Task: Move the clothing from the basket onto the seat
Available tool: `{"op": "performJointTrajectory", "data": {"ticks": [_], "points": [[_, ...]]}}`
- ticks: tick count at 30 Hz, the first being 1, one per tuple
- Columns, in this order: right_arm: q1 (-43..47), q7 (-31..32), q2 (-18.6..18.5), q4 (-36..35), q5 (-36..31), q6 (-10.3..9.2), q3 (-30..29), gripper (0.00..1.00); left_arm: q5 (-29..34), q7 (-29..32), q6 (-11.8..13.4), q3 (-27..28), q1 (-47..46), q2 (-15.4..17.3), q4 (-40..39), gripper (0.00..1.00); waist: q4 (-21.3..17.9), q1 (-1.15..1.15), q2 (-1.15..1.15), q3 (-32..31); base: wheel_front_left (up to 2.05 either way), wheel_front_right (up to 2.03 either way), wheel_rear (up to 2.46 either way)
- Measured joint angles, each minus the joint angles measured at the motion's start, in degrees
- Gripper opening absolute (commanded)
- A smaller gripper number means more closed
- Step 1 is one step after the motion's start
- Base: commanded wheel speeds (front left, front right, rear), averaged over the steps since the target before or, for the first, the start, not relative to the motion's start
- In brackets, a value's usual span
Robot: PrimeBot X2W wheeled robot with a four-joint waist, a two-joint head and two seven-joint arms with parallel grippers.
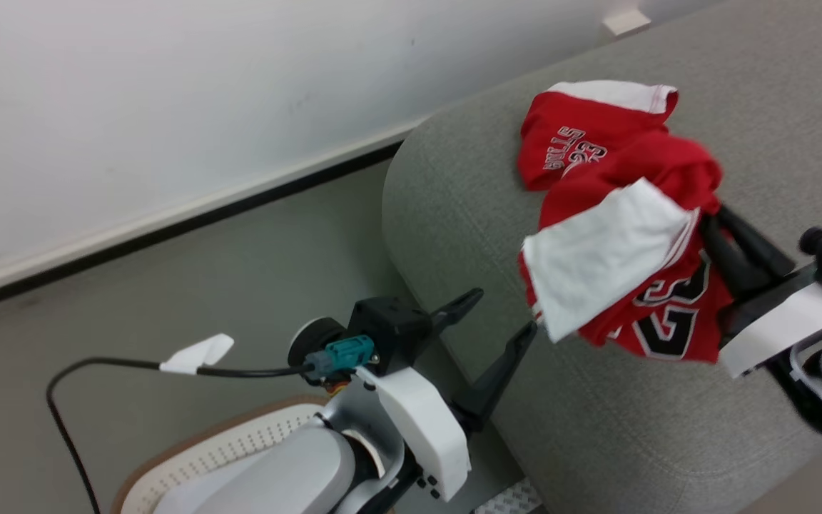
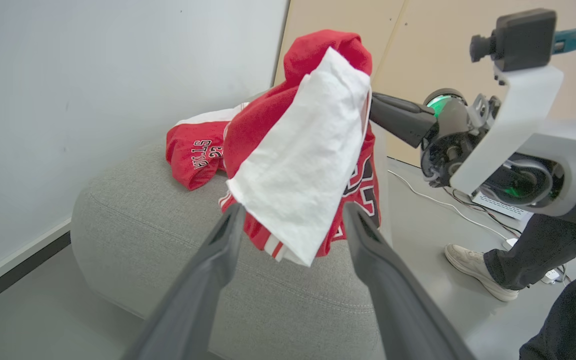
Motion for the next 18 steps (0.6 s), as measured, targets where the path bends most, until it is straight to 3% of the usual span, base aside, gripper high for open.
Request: {"op": "performJointTrajectory", "data": {"ticks": [7, 14, 18], "points": [[-4.31, -0.01, 1.18, 2.27, -6.32, 0.00, -20.17, 0.00, 3.39, 2.02, -1.62, -0.18, -6.80, 1.90, -3.86, 1.00, 3.47, 0.01, 0.00, 9.87, 0.00, 0.00, 0.00], [-16.23, -0.02, 1.55, 6.21, -13.97, 0.00, -39.64, 0.00, 6.31, 4.43, -3.81, -0.15, -14.33, 3.27, -7.49, 1.00, 7.62, 0.02, 0.00, 21.82, 0.00, 0.00, 0.00], [-21.23, -0.03, 1.76, 12.35, -17.86, 0.00, -46.11, 0.00, 7.71, 4.72, -4.91, -0.46, -17.20, 3.42, -8.11, 1.00, 10.10, 0.02, 0.00, 28.17, 0.00, 0.00, 0.00]]}}
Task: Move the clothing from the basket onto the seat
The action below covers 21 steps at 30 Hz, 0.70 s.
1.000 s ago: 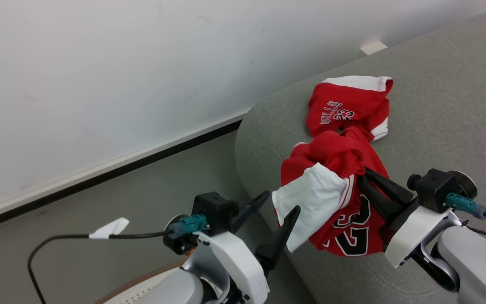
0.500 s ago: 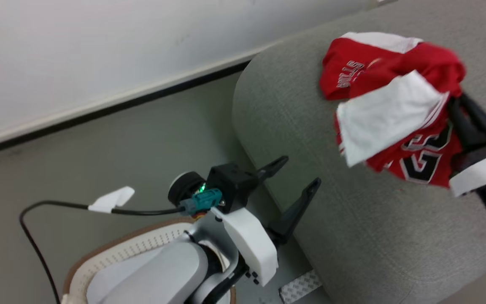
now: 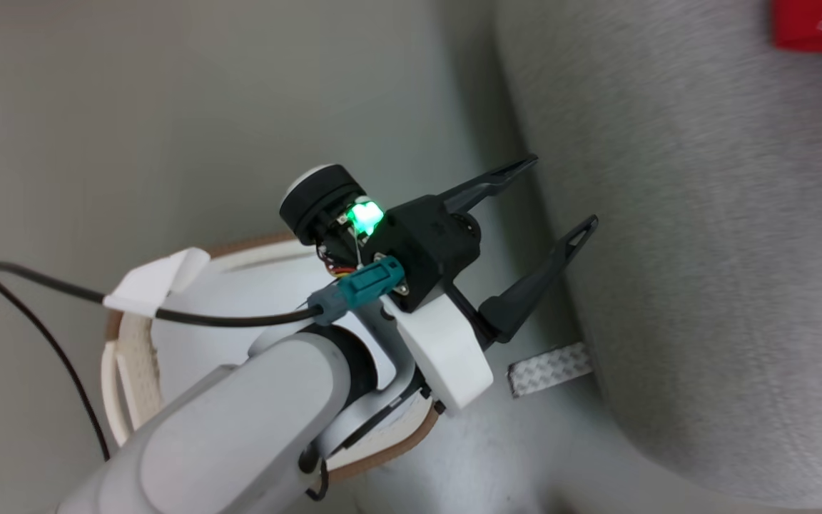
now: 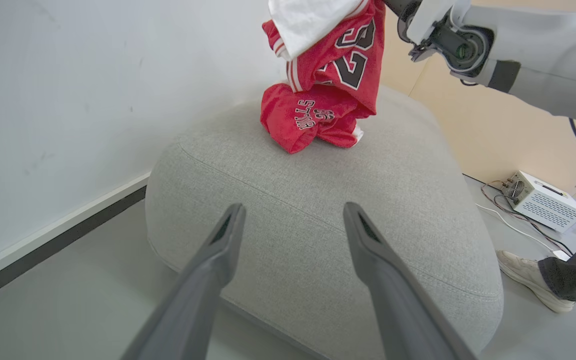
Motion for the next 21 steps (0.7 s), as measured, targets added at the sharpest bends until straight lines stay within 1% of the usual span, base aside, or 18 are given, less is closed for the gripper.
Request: {"op": "performJointTrajectory", "data": {"ticks": [2, 7, 8, 10, 14, 16, 19, 21], "points": [[-1.54, 0.02, 0.68, 3.87, -1.36, 0.00, -2.34, 0.00, 0.34, 0.13, -0.10, -0.21, -0.69, -0.13, -0.11, 1.00, 1.23, 0.00, 0.00, 2.57, 0.00, 0.00, 0.00], [-2.08, 0.02, 4.49, 12.11, -7.21, 0.00, -8.44, 0.00, 0.36, -0.34, -0.10, -0.45, -1.30, -0.87, 0.00, 1.00, 4.34, 0.01, 0.00, 6.46, 0.00, 0.00, 0.00], [-2.10, 0.01, 5.08, 12.59, -7.99, 0.00, -9.89, 0.20, 0.36, -0.43, -0.07, -0.42, -1.32, -0.93, 0.11, 1.00, 4.85, 0.01, 0.00, 6.81, 0.00, 0.00, 0.00], [-1.92, 0.00, 5.91, 12.59, -10.27, 0.00, -12.26, 1.00, 0.36, -0.87, 0.01, -0.33, -1.33, -1.07, 0.31, 1.00, 5.56, 0.01, 0.00, 7.14, 0.00, 0.00, 0.00], [0.57, -0.04, 8.22, 10.45, -13.92, 0.00, -15.27, 1.00, 0.31, -1.96, 0.58, 0.67, -1.22, -0.46, 0.77, 1.00, 5.56, 0.00, 0.00, 5.98, 0.00, 0.00, 0.00], [2.20, -0.04, 9.38, 7.84, -14.79, 0.00, -16.14, 1.00, 0.14, -2.71, 1.12, 1.42, -0.83, 0.04, 1.12, 1.00, 5.34, 0.00, 0.00, 4.92, 0.00, 0.00, 0.00], [6.11, -0.03, 10.65, 3.71, -16.93, 0.00, -15.90, 1.00, -0.27, -5.15, 1.88, 2.67, 0.57, 0.92, 2.16, 1.00, 5.08, 0.00, 0.00, 2.79, 0.00, 0.00, 0.00], [9.65, -0.03, 10.67, 0.80, -18.41, 0.00, -14.18, 1.00, -0.83, -7.16, 2.53, 3.89, 1.92, 1.00, 3.05, 1.00, 5.05, -0.01, 0.00, 0.92, 0.00, 0.00, 0.00]]}}
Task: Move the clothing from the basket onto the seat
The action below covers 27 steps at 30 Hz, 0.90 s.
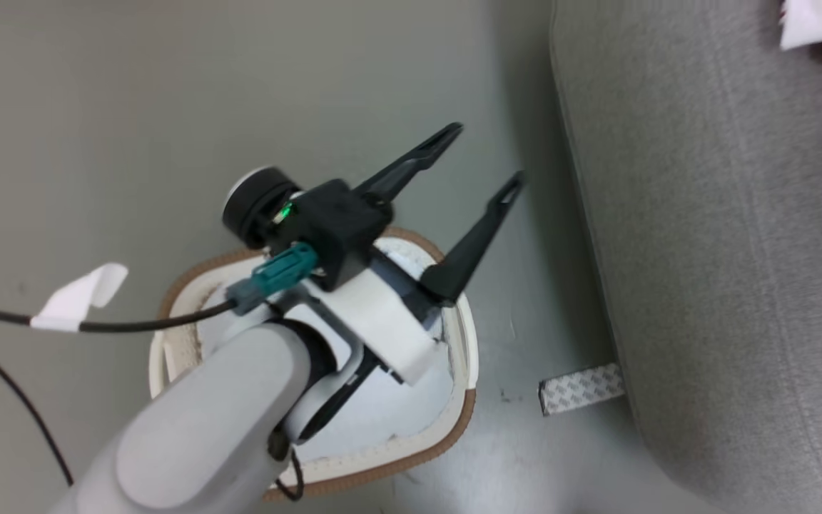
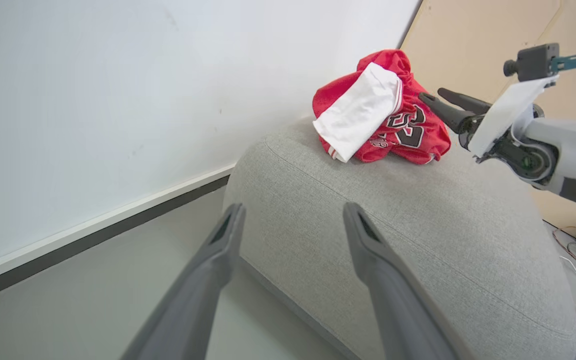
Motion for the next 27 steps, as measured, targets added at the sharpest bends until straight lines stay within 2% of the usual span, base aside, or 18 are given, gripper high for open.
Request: {"op": "performJointTrajectory", "data": {"ticks": [4, 11, 21, 24, 27], "points": [[6.73, -0.01, 0.22, -6.36, -1.92, 0.00, 2.32, 1.00, -1.92, -3.83, 1.46, 2.07, 4.04, 0.70, 2.88, 1.00, 0.13, -0.01, 0.00, -4.71, 0.00, 0.00, 0.00], [18.16, -0.01, 1.02, -14.89, -0.19, 0.00, 7.37, 1.00, -4.02, -10.62, 3.82, 3.92, 12.07, 0.76, 8.82, 1.00, 1.10, -0.02, 0.00, -15.32, 0.00, 0.00, 0.00], [35.84, -0.01, 3.70, -21.05, 2.04, 0.00, 14.91, 1.00, -8.03, -18.02, 8.48, 7.49, 25.94, -0.38, 15.74, 1.00, 4.19, -0.04, 0.00, -30.81, 0.00, 0.00, 0.00], [40.77, -0.01, 4.04, -23.03, 1.23, 0.00, 16.91, 1.00, -8.70, -18.97, 9.46, 8.75, 29.91, -0.38, 16.88, 1.00, 5.74, -0.04, 0.00, -34.28, 0.00, 0.00, 0.00], [44.92, -0.01, 6.28, -24.61, 1.22, 0.00, 17.84, 1.00, -8.67, -19.42, 10.10, 10.22, 33.22, -0.25, 17.74, 1.00, 7.85, -0.04, 0.00, -36.36, 0.00, 0.00, 0.00]]}}
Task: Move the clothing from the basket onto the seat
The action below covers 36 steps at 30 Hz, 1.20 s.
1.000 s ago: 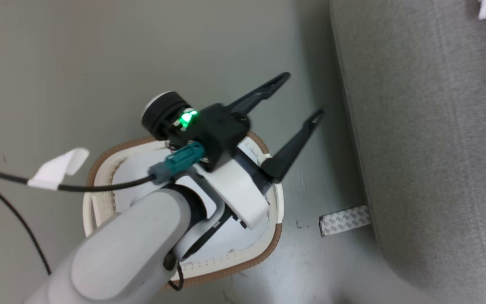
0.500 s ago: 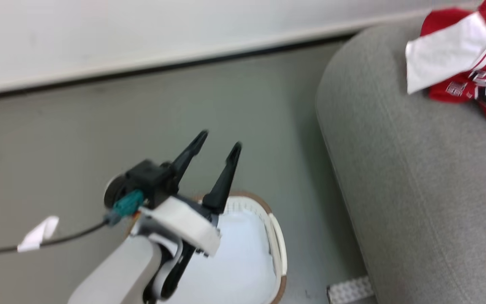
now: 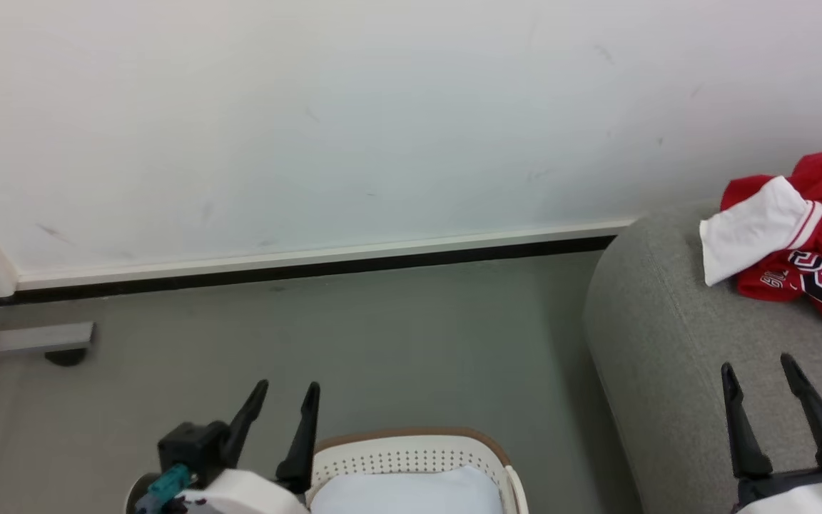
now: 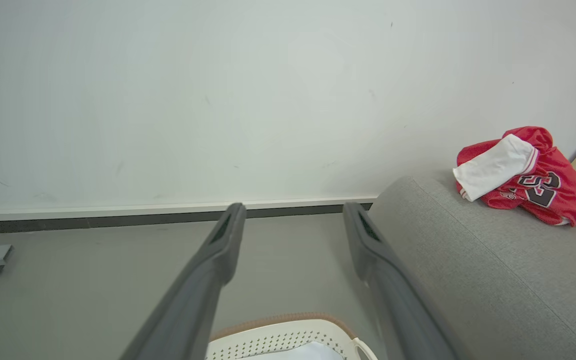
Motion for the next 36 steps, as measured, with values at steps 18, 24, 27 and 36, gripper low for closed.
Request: {"op": "performJointTrajectory", "data": {"ticks": [18, 24, 27, 36], "points": [[8.93, 0.00, 6.81, 1.18, -2.08, 0.00, -1.67, 1.00, 14.55, -0.38, -7.86, 17.12, 15.28, -5.81, -1.27, 1.00, 3.36, 0.02, 0.00, -3.83, 0.00, 0.00, 0.00], [9.11, 0.00, 7.00, 1.78, -2.10, 0.00, -1.82, 1.00, 18.76, -0.38, -10.05, 22.38, 16.57, -9.14, -0.49, 1.00, 2.97, 0.03, 0.00, -3.92, 0.00, 0.00, 0.00], [9.15, 0.00, 7.03, 2.08, -2.10, 0.00, -1.57, 1.00, 20.57, -0.38, -11.22, 24.26, 16.98, -10.51, 0.02, 1.00, 2.90, 0.03, 0.00, -3.97, 0.00, 0.00, 0.00], [9.27, 0.09, 7.28, 3.45, -1.93, 0.00, -1.02, 0.00, 22.88, -0.36, -13.16, 26.99, 17.38, -13.02, 2.77, 0.00, 3.17, 0.03, 0.00, -3.95, 0.00, 0.00, 0.00]]}}
